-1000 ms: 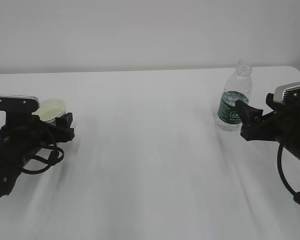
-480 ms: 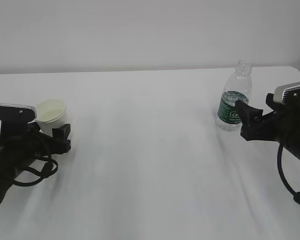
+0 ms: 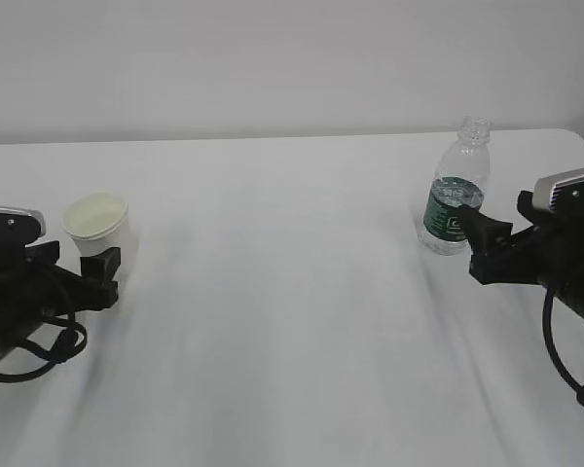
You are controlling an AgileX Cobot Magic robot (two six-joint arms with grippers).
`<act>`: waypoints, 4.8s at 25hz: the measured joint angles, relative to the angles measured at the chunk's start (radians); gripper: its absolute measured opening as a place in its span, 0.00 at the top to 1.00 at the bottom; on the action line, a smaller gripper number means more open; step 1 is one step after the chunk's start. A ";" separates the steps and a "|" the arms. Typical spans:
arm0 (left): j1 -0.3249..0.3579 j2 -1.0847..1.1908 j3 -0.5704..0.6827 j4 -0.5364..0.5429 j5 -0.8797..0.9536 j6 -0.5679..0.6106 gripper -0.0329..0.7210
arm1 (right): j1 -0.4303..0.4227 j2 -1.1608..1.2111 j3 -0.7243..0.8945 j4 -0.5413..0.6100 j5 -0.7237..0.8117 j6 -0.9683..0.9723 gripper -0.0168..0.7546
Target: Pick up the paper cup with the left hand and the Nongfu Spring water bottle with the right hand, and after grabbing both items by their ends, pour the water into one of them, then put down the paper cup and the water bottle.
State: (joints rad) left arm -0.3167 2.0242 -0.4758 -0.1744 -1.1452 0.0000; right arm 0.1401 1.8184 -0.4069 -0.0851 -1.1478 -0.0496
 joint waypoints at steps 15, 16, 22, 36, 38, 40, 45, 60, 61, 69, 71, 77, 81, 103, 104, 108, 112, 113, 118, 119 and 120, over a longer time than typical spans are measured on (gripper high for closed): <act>0.000 -0.118 0.148 0.019 0.000 -0.011 0.17 | 0.000 -0.202 0.010 0.000 0.057 0.000 0.21; 0.000 -0.132 0.155 0.024 0.000 -0.017 0.17 | 0.000 -0.212 0.010 0.000 0.064 0.000 0.21; 0.000 -0.221 0.175 0.061 0.000 -0.063 0.18 | 0.000 -0.297 0.012 0.000 0.140 0.000 0.21; -0.016 -0.431 0.177 0.130 0.002 -0.069 0.21 | 0.000 -0.621 0.020 -0.020 0.498 0.000 0.22; -0.016 -0.474 0.179 0.130 0.015 -0.069 0.21 | 0.000 -0.672 0.020 -0.020 0.543 0.000 0.24; -0.016 -0.522 0.181 0.130 0.037 -0.069 0.21 | 0.000 -0.722 0.020 -0.020 0.585 0.000 0.25; -0.016 -0.683 0.186 0.130 0.142 -0.075 0.23 | 0.000 -0.870 0.021 -0.020 0.699 0.000 0.26; -0.016 -1.162 0.193 0.130 0.612 -0.076 0.25 | 0.000 -1.318 0.022 0.005 1.156 0.002 0.26; -0.016 -1.187 0.193 0.130 0.641 -0.076 0.25 | 0.000 -1.334 0.012 0.007 1.195 0.002 0.26; -0.017 -1.375 0.193 0.130 0.802 -0.076 0.25 | 0.000 -1.361 -0.114 0.007 1.363 0.002 0.26; -0.017 -1.405 0.193 0.130 0.839 -0.076 0.25 | 0.000 -1.361 -0.149 0.009 1.370 0.002 0.26; -0.017 -1.465 0.124 0.130 0.995 -0.076 0.25 | 0.000 -1.361 -0.240 0.009 1.435 0.004 0.26; -0.017 -1.468 0.021 0.151 1.096 -0.076 0.25 | 0.000 -1.361 -0.277 0.009 1.485 0.004 0.27; -0.017 -1.588 -0.253 0.232 1.675 -0.077 0.28 | 0.000 -1.424 -0.382 -0.034 1.822 -0.002 0.27; -0.017 -1.620 -0.253 0.232 1.729 -0.077 0.29 | 0.000 -1.431 -0.382 -0.034 1.840 -0.002 0.28; -0.017 -1.672 -0.253 0.231 1.850 -0.077 0.30 | 0.000 -1.451 -0.382 -0.036 1.920 -0.002 0.28; -0.017 -1.701 -0.253 0.218 1.986 -0.077 0.30 | 0.000 -1.455 -0.383 -0.032 2.019 -0.002 0.28; -0.017 -1.705 -0.253 0.214 2.019 -0.077 0.30 | 0.000 -1.457 -0.383 -0.030 2.046 -0.002 0.28; -0.017 -1.728 -0.253 0.212 2.126 -0.077 0.32 | 0.000 -1.492 -0.383 -0.015 2.142 -0.002 0.28; -0.017 -1.735 -0.253 0.211 2.141 -0.077 0.32 | 0.000 -1.501 -0.385 -0.010 2.156 -0.002 0.28; -0.017 -1.738 -0.253 0.211 2.156 -0.077 0.33 | 0.000 -1.511 -0.385 -0.005 2.173 -0.002 0.28</act>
State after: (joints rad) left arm -0.3336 0.2865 -0.7289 0.0365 1.0109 -0.0773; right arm 0.1401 0.3074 -0.7914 -0.0897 1.0252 -0.0514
